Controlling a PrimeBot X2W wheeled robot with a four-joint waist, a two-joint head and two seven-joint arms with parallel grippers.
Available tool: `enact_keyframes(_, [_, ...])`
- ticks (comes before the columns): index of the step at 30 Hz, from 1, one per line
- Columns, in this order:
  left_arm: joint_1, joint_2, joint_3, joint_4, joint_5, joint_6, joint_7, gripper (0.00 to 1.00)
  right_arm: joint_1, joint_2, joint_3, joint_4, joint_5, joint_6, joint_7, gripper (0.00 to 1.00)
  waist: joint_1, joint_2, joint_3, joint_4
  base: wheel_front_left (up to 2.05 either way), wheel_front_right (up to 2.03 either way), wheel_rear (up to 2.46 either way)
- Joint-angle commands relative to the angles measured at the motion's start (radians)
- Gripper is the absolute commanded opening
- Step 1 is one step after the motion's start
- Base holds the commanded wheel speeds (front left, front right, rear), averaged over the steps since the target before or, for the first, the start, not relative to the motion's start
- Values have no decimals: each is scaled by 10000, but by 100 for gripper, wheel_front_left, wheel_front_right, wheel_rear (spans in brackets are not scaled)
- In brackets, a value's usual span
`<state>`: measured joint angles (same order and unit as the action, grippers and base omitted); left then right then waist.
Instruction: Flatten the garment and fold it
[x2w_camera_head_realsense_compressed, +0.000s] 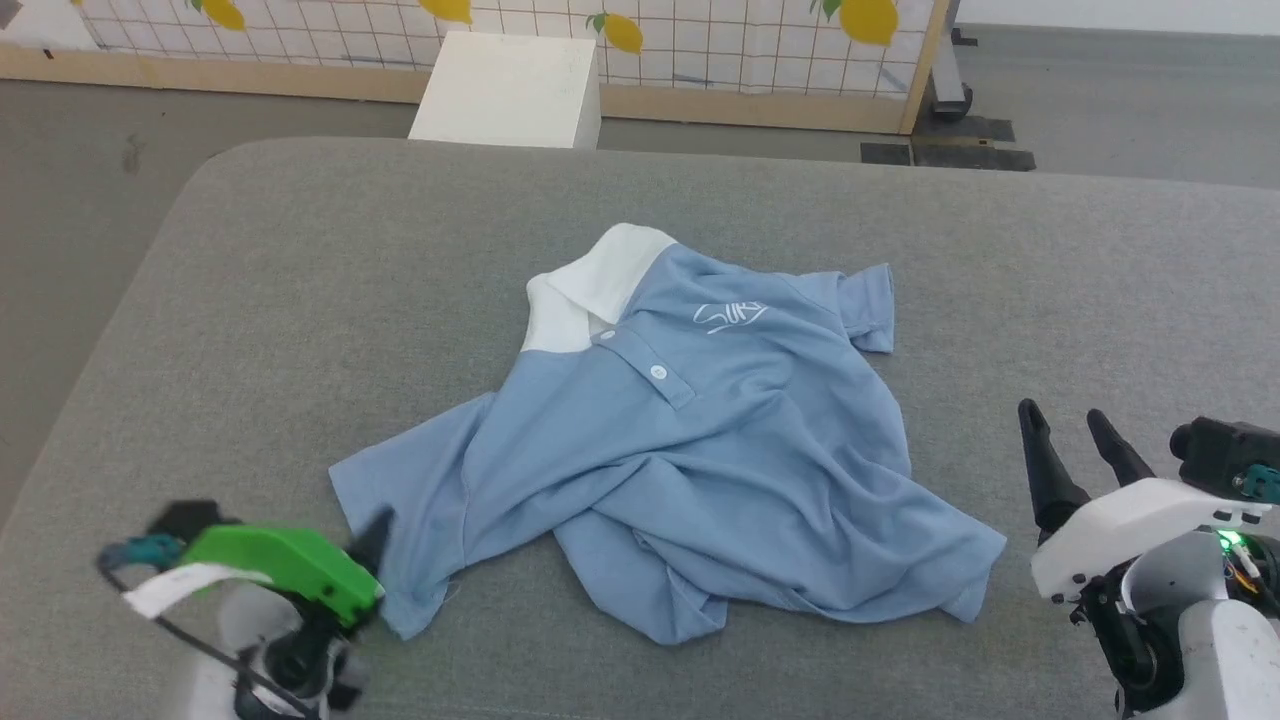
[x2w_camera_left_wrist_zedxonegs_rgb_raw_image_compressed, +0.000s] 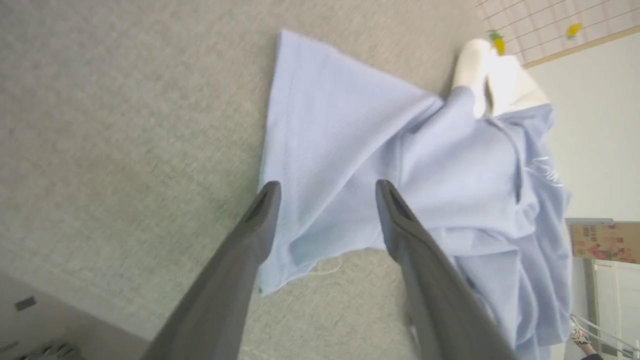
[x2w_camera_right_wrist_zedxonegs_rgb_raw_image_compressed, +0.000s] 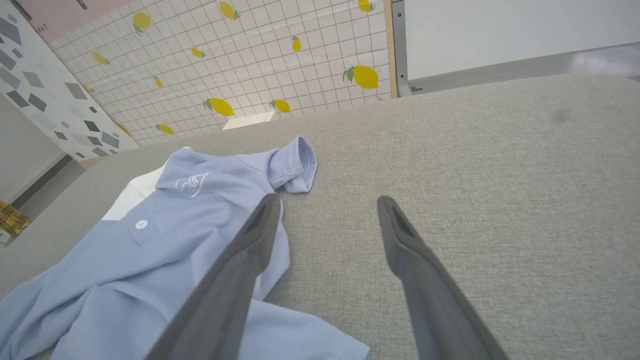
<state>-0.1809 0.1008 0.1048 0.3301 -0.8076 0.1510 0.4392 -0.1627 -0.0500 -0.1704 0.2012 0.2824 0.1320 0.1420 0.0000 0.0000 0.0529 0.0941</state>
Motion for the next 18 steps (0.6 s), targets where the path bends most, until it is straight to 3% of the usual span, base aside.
enact_keyframes(1, [23,2,212,-474,-102,-184,-433,100,106,-3,-18,5,53,-13,12,100,0,0,4,-22,0,0,0])
enact_keyframes(4, [5,259,566,-1474,417,-767,-2225,100,76,-3,-49,-11,60,-13,26,100,0,0,79,-71,0,0,0])
enact_keyframes(10, [308,541,-25,-1711,2451,-1674,-5667,100,-217,-3,88,-39,-142,-13,683,100,0,0,409,-72,0,0,0])
enact_keyframes(13, [386,579,-393,-1496,3173,-1814,-6492,100,-703,-3,322,-78,-367,-13,1302,100,0,0,696,-62,0,0,0])
enact_keyframes(18, [251,588,-808,-1349,4121,-1868,-6920,100,-2377,-58,1131,337,-848,-13,2583,100,0,0,1245,2,0,0,0])
